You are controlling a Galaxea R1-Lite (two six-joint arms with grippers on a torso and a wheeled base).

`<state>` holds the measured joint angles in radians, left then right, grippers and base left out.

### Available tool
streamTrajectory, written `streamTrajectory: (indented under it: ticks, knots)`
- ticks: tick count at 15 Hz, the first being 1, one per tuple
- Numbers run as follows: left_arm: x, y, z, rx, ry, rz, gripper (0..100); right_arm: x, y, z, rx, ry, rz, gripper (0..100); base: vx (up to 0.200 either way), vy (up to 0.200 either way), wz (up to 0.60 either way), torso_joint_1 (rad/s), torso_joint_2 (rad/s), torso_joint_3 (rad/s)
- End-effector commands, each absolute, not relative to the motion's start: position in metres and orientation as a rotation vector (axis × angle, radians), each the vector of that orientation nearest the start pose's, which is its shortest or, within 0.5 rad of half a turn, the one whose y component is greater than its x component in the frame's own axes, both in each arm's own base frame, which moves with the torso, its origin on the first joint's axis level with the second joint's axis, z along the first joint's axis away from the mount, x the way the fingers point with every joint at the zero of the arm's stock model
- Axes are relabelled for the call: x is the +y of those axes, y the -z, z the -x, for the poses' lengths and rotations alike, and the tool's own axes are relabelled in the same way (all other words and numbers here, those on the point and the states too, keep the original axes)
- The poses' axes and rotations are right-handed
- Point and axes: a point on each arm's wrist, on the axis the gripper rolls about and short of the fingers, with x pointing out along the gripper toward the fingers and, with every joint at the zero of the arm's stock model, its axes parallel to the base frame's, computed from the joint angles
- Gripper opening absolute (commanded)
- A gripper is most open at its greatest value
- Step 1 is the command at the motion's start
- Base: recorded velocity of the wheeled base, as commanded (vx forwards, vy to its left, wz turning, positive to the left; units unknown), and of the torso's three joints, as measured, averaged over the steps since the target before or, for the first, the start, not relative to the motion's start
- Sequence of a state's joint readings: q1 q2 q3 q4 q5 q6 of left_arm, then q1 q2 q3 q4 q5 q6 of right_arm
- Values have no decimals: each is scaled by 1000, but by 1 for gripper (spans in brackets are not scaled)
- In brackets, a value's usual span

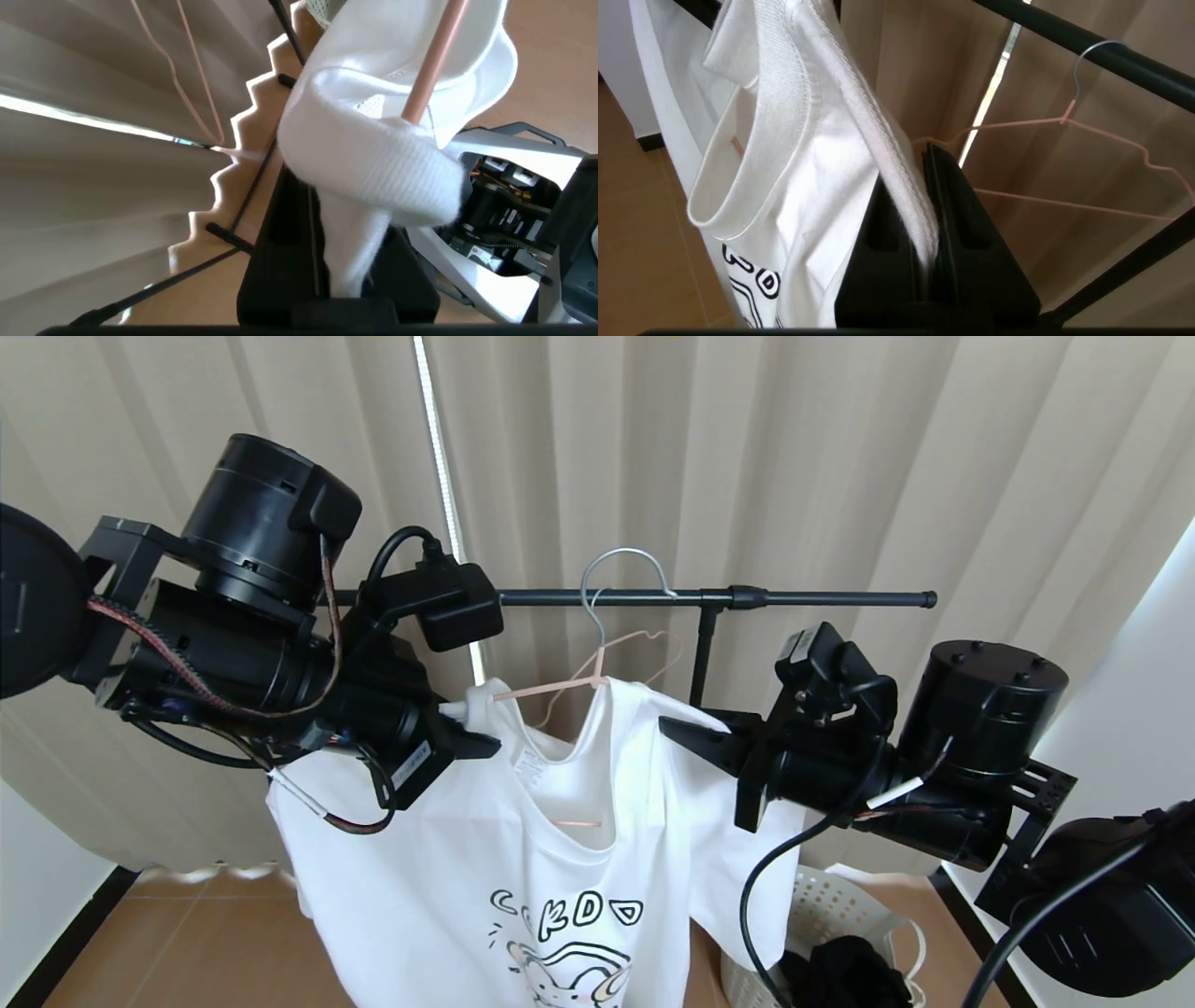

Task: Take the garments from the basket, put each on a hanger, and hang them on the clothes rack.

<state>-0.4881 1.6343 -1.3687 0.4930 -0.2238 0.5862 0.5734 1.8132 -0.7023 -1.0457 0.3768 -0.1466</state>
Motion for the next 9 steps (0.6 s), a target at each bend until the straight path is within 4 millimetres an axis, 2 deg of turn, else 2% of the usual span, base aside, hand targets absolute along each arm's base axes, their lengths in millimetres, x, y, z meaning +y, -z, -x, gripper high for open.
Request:
streamTrajectory:
  ticks: [1, 2, 9]
  knots:
    - [-135, -256, -243, 531, 882, -634, 0, 180, -162, -263, 0, -953, 141, 0, 0, 0, 0, 0, 0, 0]
    - [-134, -256, -243, 525, 881, -633, 0, 180, -162, -263, 0, -953, 141, 100, 0, 0, 0, 0, 0, 0]
    - [-122, -263, -226, 489, 858, -627, 0, 161, -176, -261, 5, -928, 141, 100, 0, 0, 0, 0, 0, 0]
